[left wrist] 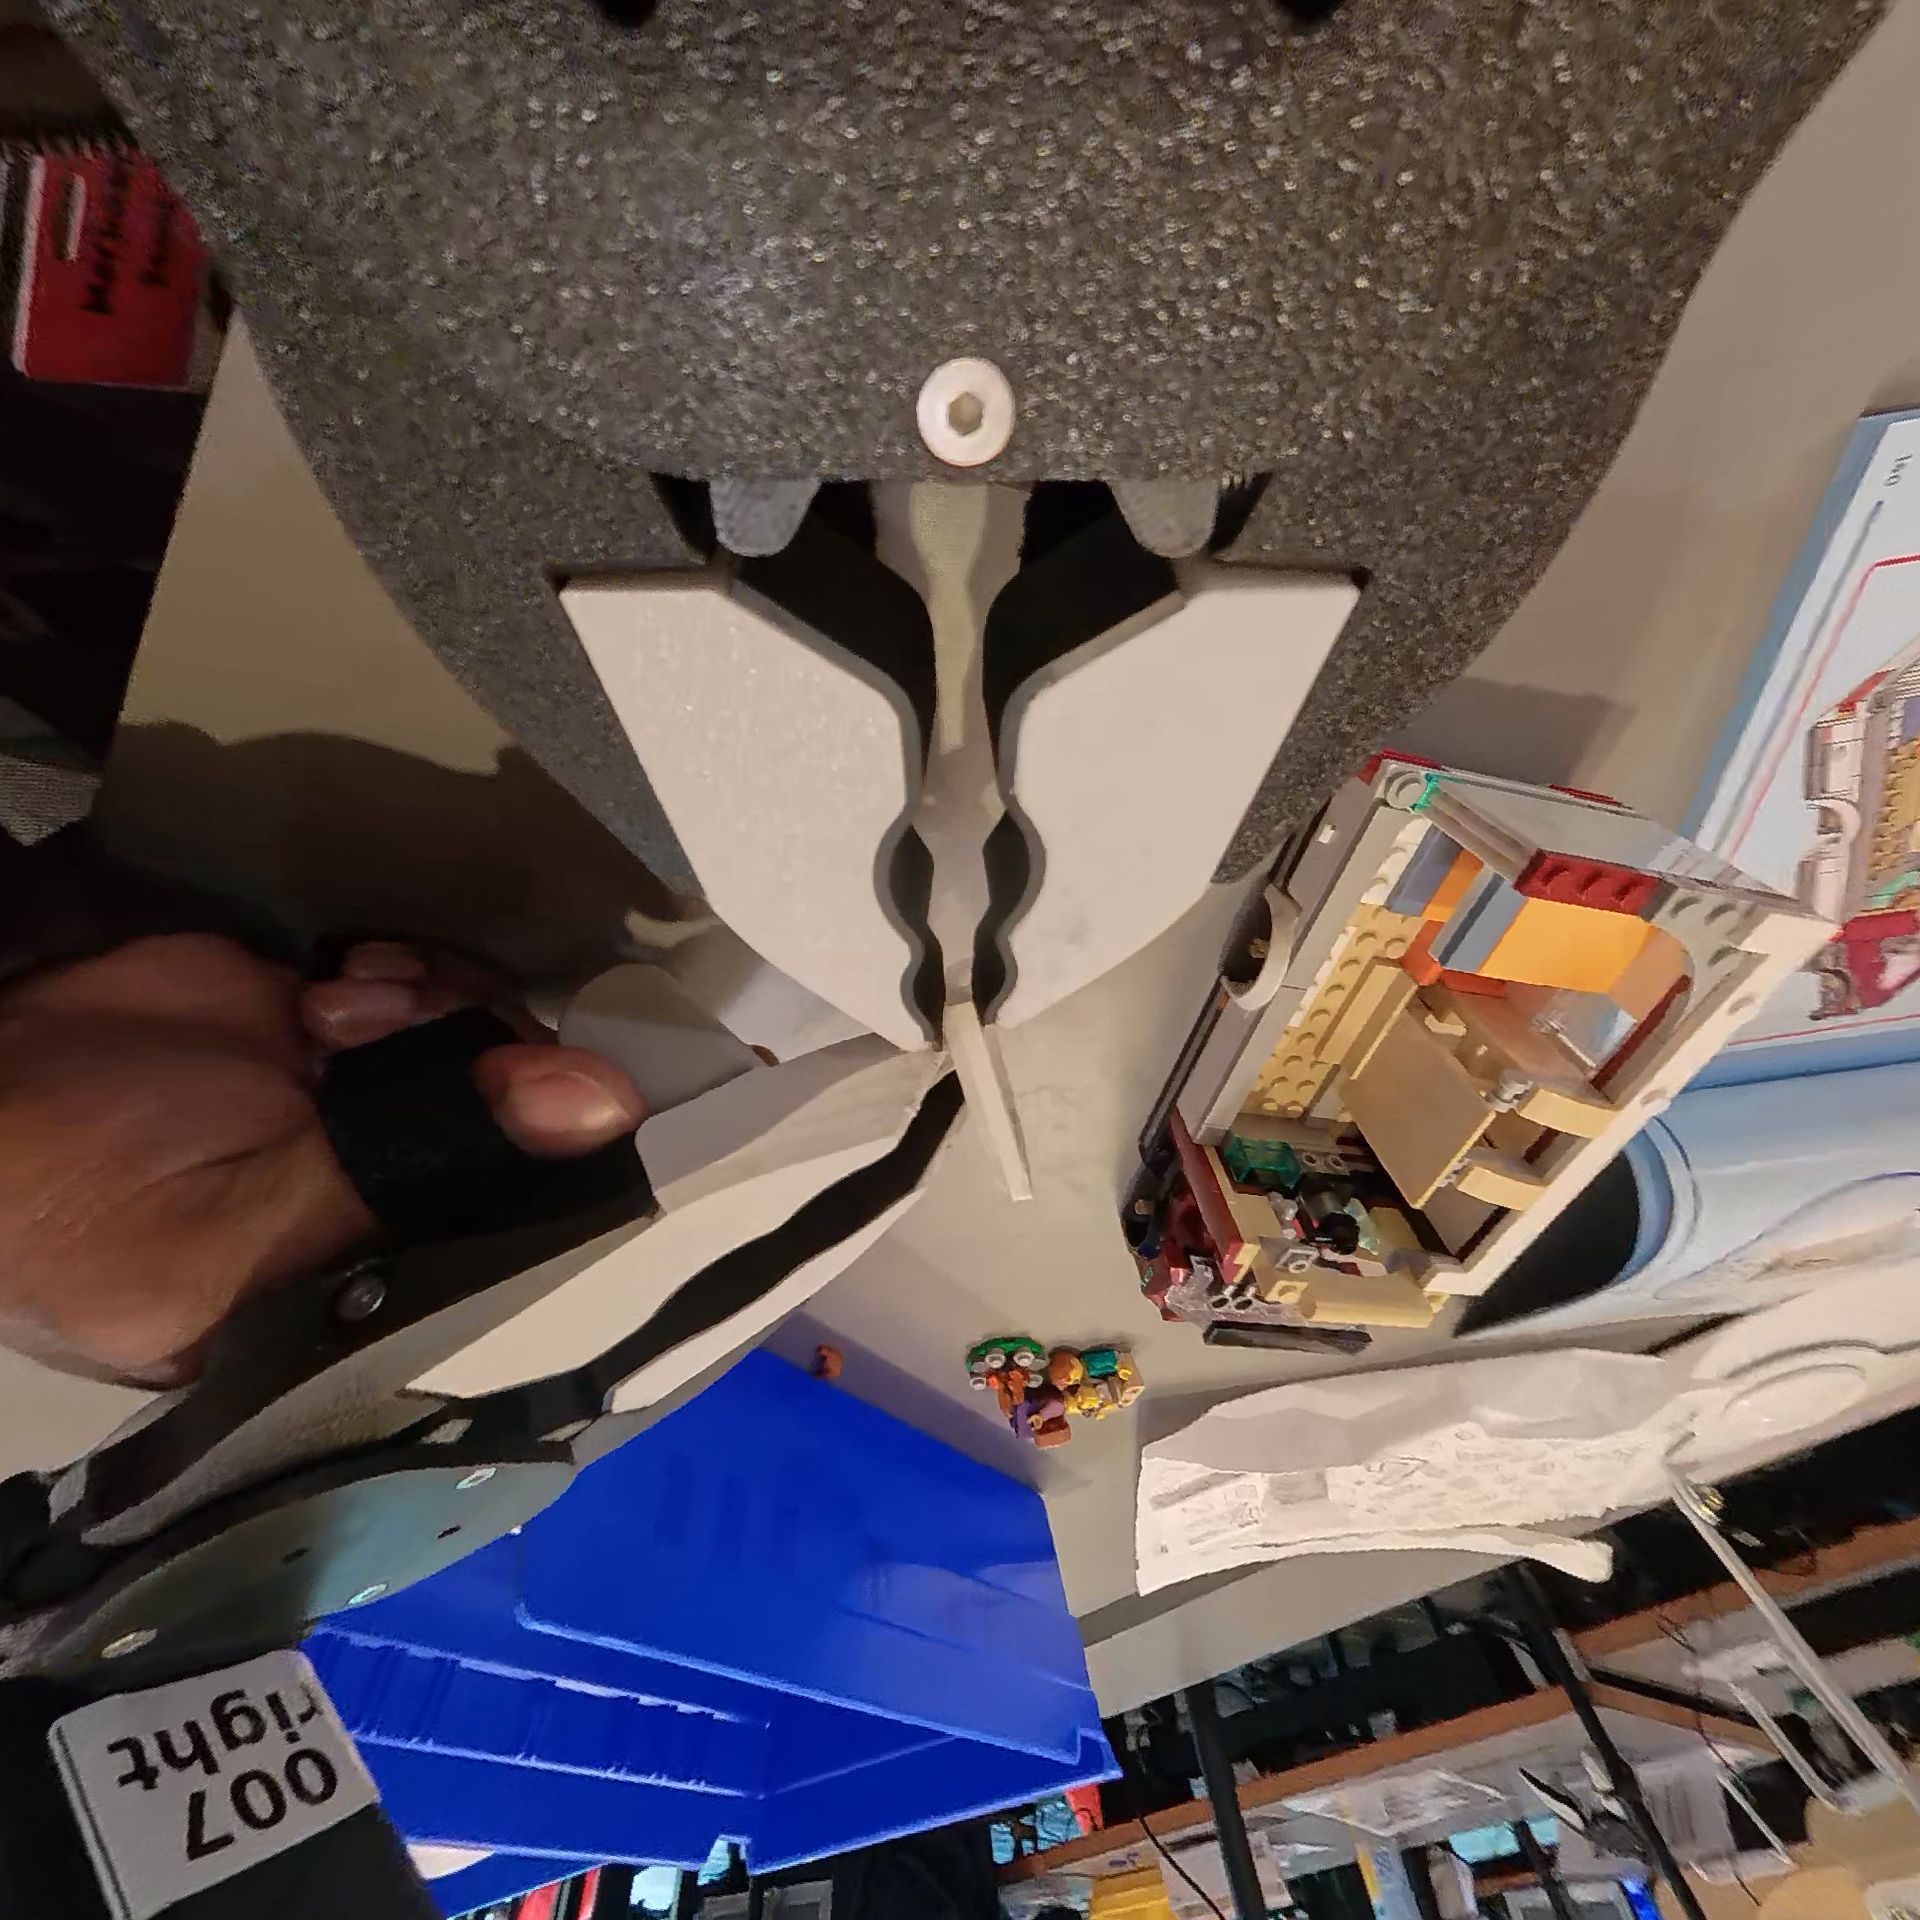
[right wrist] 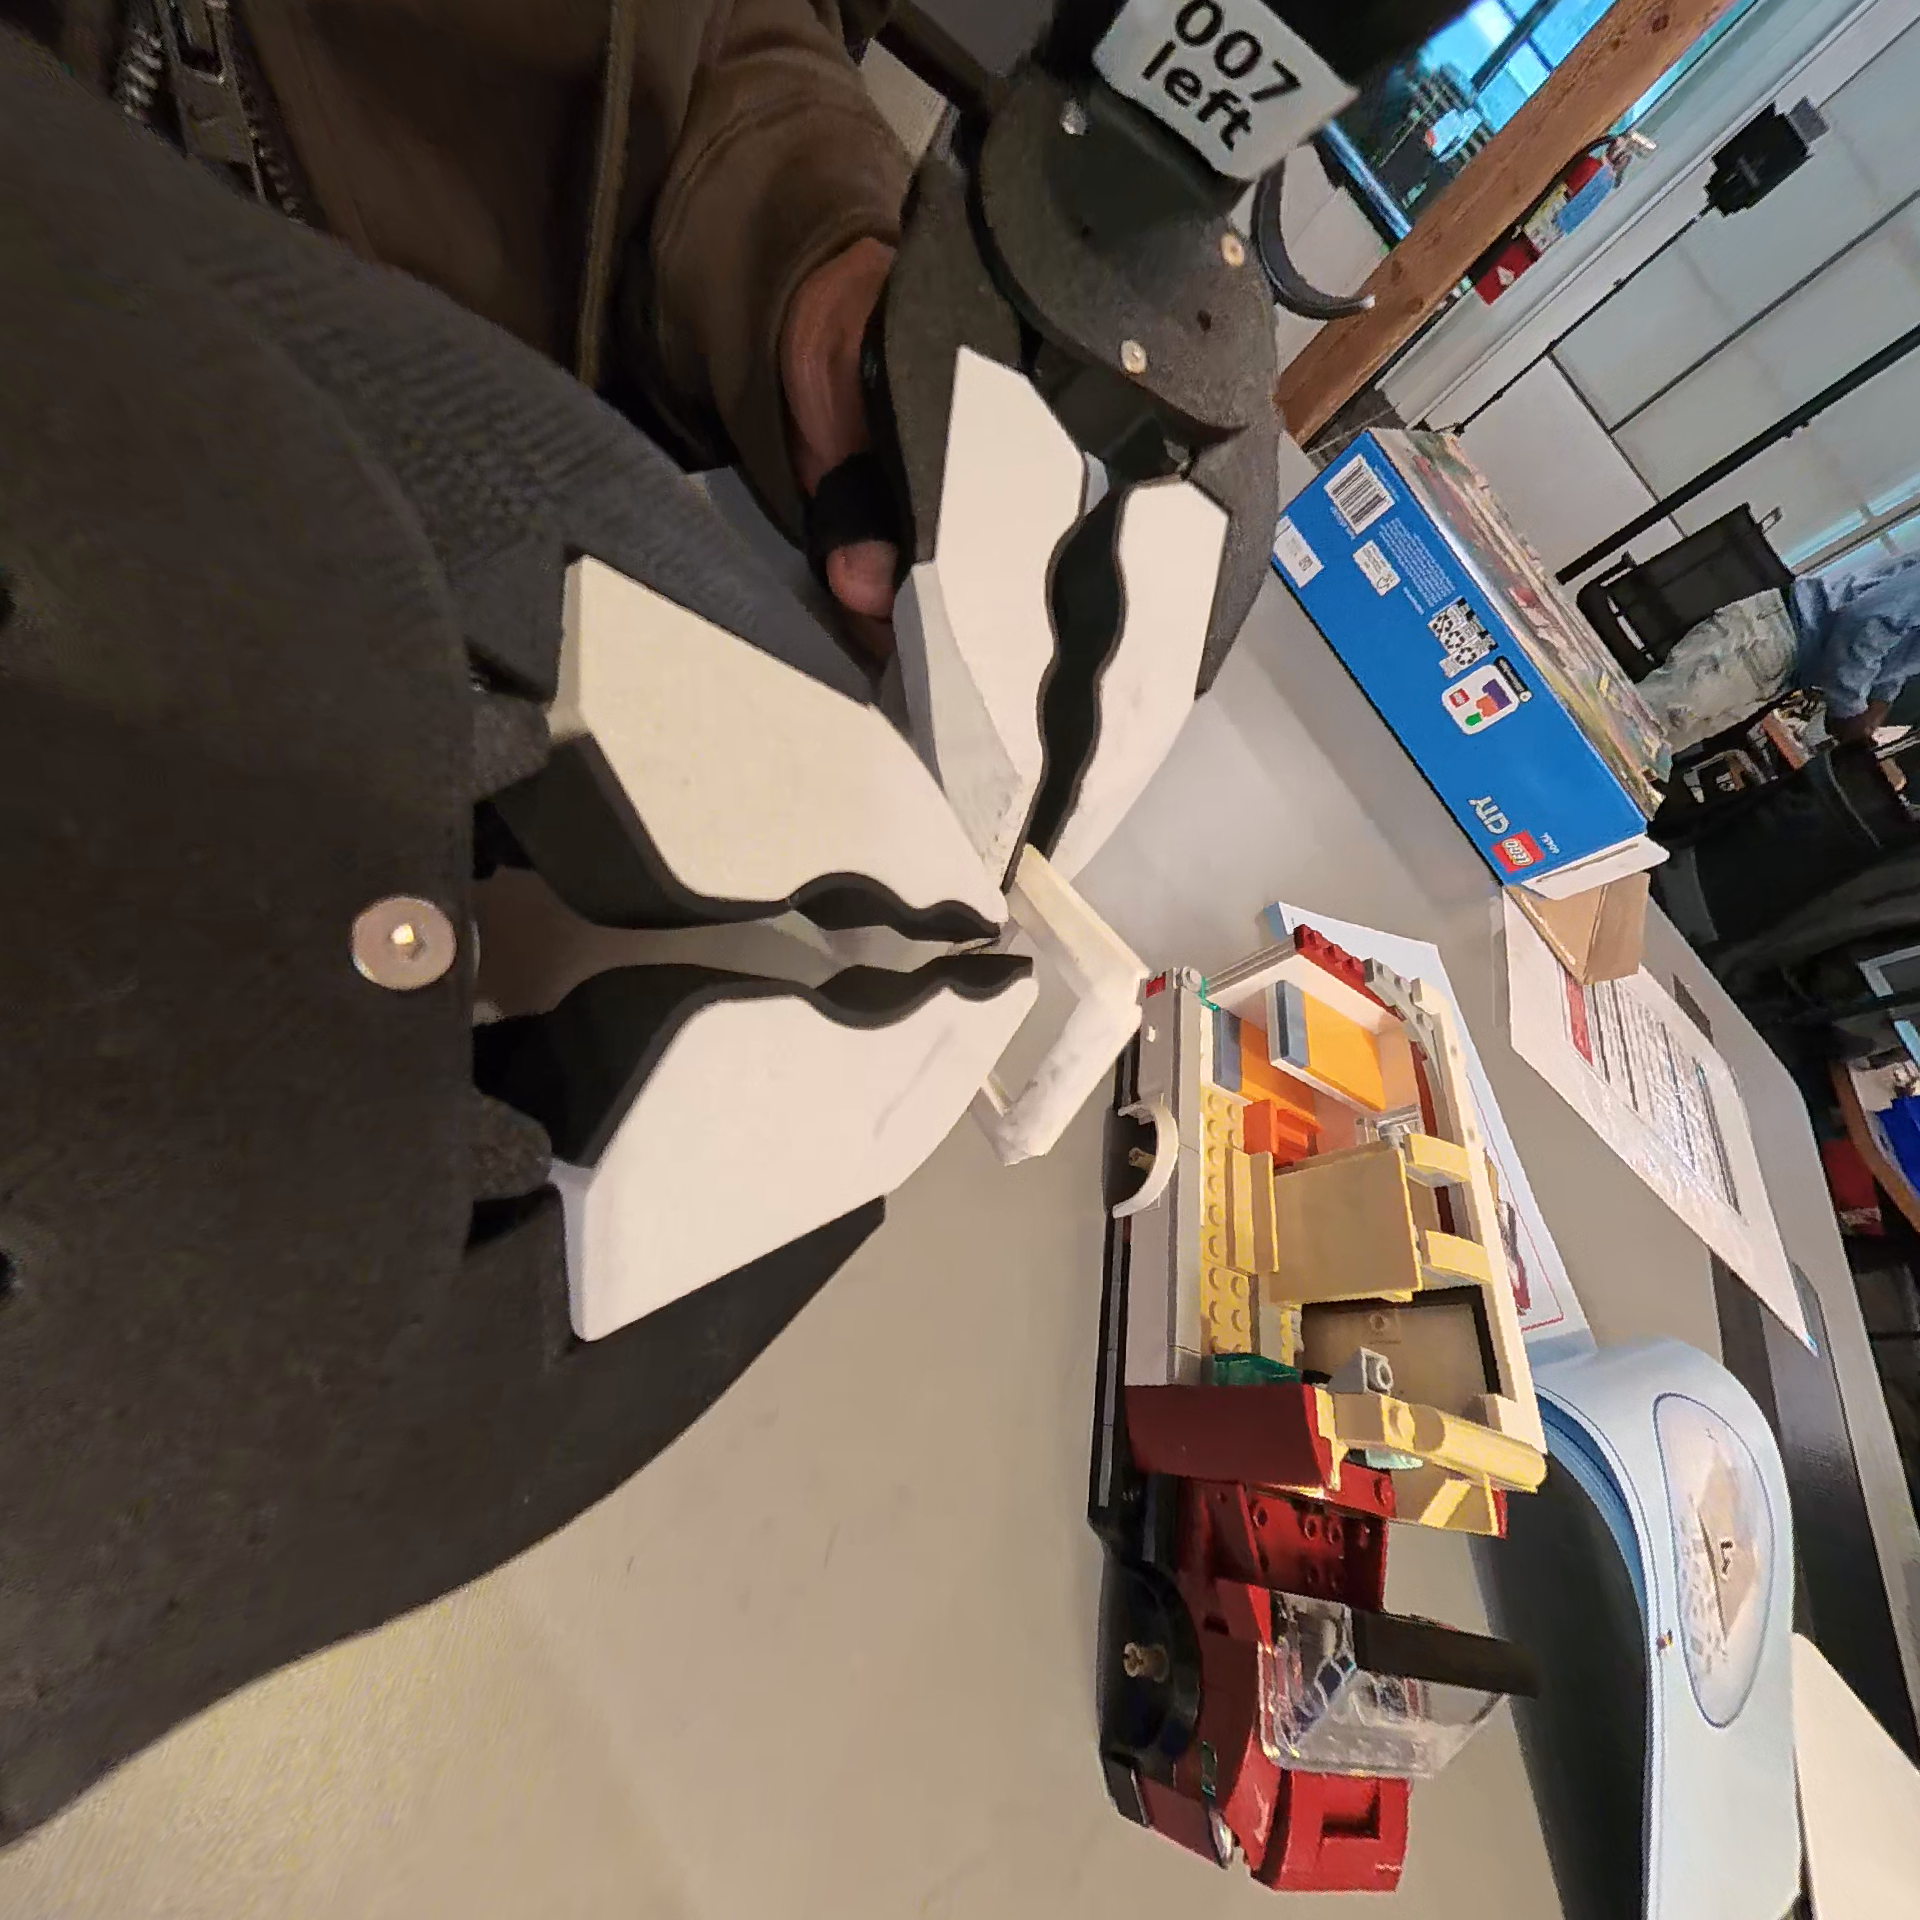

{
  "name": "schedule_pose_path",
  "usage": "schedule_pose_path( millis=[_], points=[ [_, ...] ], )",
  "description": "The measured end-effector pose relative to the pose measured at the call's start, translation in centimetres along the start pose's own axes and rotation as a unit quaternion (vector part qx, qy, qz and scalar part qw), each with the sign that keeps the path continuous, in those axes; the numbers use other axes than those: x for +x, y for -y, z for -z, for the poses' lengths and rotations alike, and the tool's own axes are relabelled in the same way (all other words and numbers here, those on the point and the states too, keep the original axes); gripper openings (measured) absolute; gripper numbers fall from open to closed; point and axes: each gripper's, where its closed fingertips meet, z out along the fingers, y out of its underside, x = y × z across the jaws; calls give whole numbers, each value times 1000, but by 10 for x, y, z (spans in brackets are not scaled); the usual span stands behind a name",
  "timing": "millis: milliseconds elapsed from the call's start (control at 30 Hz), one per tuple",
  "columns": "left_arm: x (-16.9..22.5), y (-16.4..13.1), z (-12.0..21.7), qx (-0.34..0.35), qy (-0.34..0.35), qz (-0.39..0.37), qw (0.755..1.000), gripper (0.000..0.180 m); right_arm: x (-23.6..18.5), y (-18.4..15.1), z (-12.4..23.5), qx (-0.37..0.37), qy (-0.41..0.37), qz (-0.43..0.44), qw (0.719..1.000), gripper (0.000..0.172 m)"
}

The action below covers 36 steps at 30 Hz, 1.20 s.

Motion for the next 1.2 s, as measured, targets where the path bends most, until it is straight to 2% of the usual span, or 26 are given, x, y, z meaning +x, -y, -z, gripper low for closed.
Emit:
schedule_pose_path(
  millis=[33,100,133,167,433,733,867,1033,1100,1200],
  points=[
    [4,-1,1,-2,-7,-16,1000,6,10,3,2,13,-35,-8,999,2],
    [8,-1,0,-3,15,-49,999,6,11,9,7,27,-15,-20,999,1],
    [5,-3,-1,-8,28,-54,998,6,18,4,5,16,-43,-17,999,2],
    [3,-3,-2,-11,33,-49,998,6,16,5,5,15,-37,-14,999,2],
    [-14,-4,-3,-14,4,54,998,6,17,10,17,25,-33,42,998,2],
    [-7,10,-2,33,-104,175,979,6,13,25,41,89,-44,107,989,1],
    [1,21,-5,67,-157,214,962,6,16,32,59,89,-102,160,978,1],
    [6,41,-5,121,-229,283,924,6,18,59,107,95,-194,246,945,2],
    [6,48,-4,141,-254,306,907,6,32,67,131,89,-242,264,929,2],
    [7,55,-3,162,-281,331,886,6,75,75,172,66,-334,268,901,1]
  ],
)
